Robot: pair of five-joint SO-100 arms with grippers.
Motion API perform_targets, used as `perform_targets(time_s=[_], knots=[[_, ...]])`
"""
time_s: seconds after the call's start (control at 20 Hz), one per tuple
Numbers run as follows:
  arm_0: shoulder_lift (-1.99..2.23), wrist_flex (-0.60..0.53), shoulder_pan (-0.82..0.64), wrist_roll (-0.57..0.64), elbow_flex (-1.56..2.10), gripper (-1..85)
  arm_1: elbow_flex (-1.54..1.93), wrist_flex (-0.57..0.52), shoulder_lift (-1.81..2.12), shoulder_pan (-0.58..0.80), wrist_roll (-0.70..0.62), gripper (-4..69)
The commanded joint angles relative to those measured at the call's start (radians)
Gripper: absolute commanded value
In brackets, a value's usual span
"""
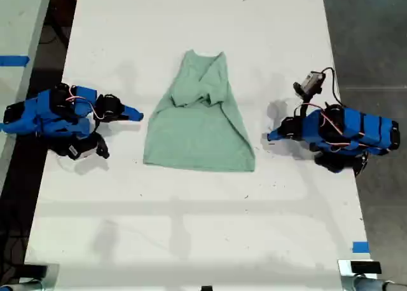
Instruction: Fold t shirt
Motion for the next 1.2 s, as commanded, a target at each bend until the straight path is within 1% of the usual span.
perform_targets(time_s=[0.0, 0.05, 0.15, 0.2, 0.25, 0.35, 0.45, 0.5, 0.55, 0.7, 0.8, 0.9, 1.1, 1.15], knots=[[0.008, 0.005, -0.015, -0.046, 0.015, 0.0, -0.206, 0.198, -0.008, 0.103, 0.081, -0.6], [0.008, 0.003, -0.015, -0.043, 0.014, 0.0, -0.304, 0.225, -0.029, 0.109, 0.097, -0.6], [0.008, 0.003, -0.017, -0.041, 0.014, 0.0, -0.525, 0.268, -0.275, 0.147, 0.087, -0.5], [0.008, 0.002, -0.014, -0.041, 0.014, 0.0, -0.607, 0.261, -0.416, 0.150, 0.078, -0.6], [0.008, 0.005, -0.014, -0.043, 0.014, 0.0, -0.655, 0.225, -0.512, 0.144, 0.078, -0.6], [0.008, 0.005, -0.011, -0.046, 0.014, 0.0, -0.727, 0.176, -0.673, 0.101, 0.109, -0.7], [0.008, 0.002, -0.012, -0.043, 0.014, 0.0, -0.792, 0.137, -0.842, 0.054, 0.130, 4.0], [0.008, 0.005, -0.012, -0.041, 0.014, 0.0, -0.818, 0.110, -0.927, 0.034, 0.132, 7.9], [0.008, 0.003, -0.011, -0.040, 0.014, 0.0, -0.841, 0.080, -1.006, 0.015, 0.135, 13.8], [0.008, 0.003, -0.009, -0.043, 0.014, 0.0, -0.968, 0.017, -1.269, -0.043, 0.129, 18.1], [0.008, 0.003, -0.009, -0.043, 0.014, 0.0, -1.060, 0.006, -1.420, -0.072, 0.129, 18.8], [0.008, 0.003, -0.008, -0.043, 0.014, 0.0, -1.077, -0.038, -1.513, -0.103, 0.147, 18.8], [0.008, 0.003, -0.006, -0.041, 0.014, 0.0, -1.029, -0.121, -1.620, -0.140, 0.176, 16.3], [0.008, 0.003, -0.006, -0.041, 0.014, 0.0, -1.025, -0.124, -1.637, -0.140, 0.175, 15.0]])
